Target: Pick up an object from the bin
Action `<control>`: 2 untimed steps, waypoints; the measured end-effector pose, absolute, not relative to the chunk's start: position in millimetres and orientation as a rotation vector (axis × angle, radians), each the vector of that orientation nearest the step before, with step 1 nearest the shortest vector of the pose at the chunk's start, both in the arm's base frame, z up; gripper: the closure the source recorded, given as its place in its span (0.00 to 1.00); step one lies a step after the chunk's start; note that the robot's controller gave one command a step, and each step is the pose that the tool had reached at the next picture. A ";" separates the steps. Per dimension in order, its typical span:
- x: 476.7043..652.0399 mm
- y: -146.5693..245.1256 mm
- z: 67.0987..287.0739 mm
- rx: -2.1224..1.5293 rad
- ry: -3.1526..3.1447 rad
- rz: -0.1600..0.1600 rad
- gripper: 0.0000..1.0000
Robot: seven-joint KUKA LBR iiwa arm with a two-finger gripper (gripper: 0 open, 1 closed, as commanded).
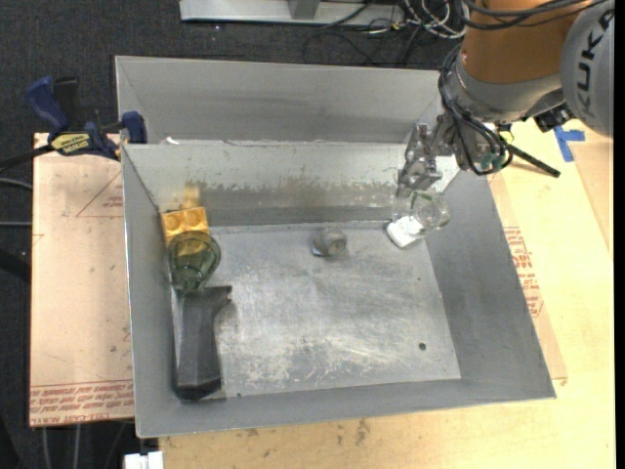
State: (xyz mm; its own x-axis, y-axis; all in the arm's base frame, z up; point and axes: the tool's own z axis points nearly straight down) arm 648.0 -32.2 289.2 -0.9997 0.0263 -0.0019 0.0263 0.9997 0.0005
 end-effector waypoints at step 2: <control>642.7 -19.0 247.4 0.012 3.134 0.000 1.00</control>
Offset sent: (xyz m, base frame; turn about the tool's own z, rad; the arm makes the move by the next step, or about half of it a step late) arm -0.0146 0.0323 -0.1147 -0.0353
